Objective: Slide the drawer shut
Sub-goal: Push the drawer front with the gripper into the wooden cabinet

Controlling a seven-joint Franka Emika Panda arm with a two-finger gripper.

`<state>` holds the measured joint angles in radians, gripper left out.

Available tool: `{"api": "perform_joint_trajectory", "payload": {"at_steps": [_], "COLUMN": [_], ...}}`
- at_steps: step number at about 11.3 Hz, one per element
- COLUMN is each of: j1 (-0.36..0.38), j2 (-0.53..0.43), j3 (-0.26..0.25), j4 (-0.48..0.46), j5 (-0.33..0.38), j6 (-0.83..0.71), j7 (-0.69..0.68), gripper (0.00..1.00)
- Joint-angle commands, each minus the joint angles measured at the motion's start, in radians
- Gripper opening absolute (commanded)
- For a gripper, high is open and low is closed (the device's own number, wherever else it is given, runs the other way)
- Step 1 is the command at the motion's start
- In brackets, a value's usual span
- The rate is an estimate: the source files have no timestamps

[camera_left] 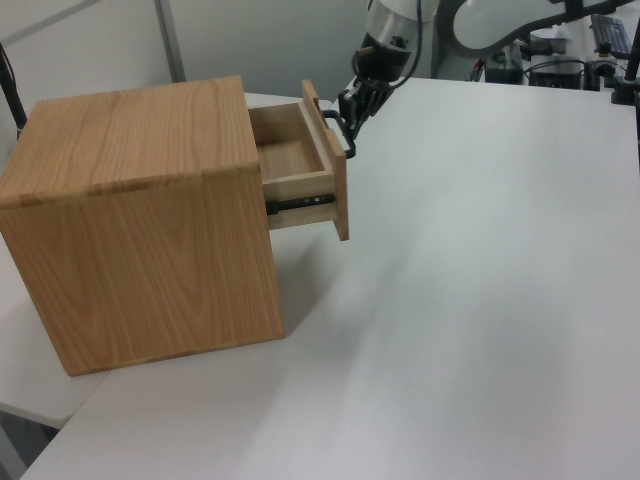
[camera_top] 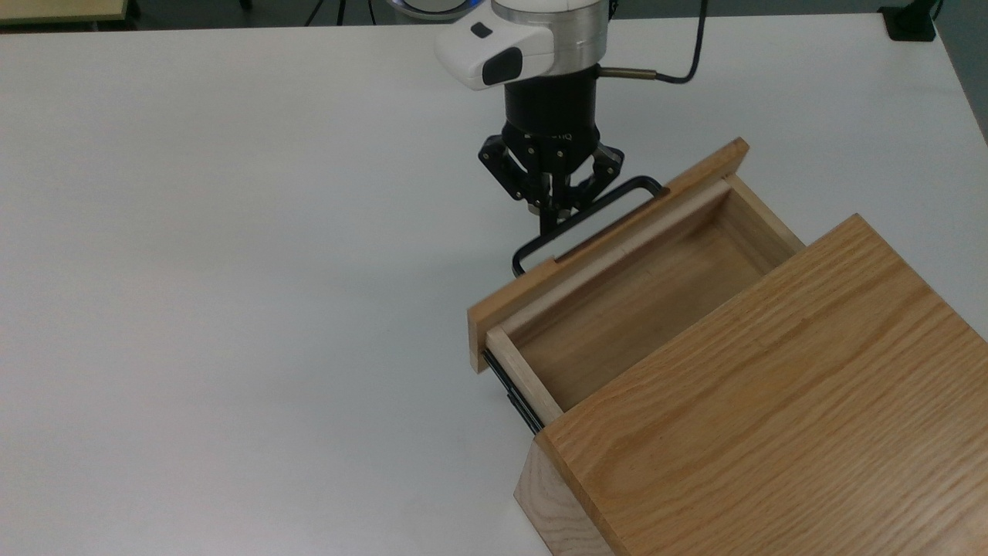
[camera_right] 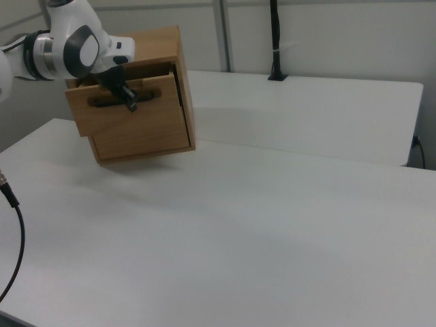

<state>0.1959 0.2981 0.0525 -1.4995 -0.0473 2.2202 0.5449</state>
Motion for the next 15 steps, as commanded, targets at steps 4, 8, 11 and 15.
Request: {"api": "perform_joint_trajectory", "payload": {"at_steps": [4,8,11,15], "j1": [0.046,0.037,0.019,-0.016], "j2": [0.130,0.190,0.191,0.074], "j3": [-0.010,-0.010,-0.010,-0.006], "j4": [0.128,0.130,0.125,0.070], "j5": [-0.121,-0.123,-0.115,-0.106], "j6": [0.208,0.416,0.434,0.271], "j7": [0.335,0.481,0.484,0.330], "gripper": [0.01,0.00,0.00,0.00]}}
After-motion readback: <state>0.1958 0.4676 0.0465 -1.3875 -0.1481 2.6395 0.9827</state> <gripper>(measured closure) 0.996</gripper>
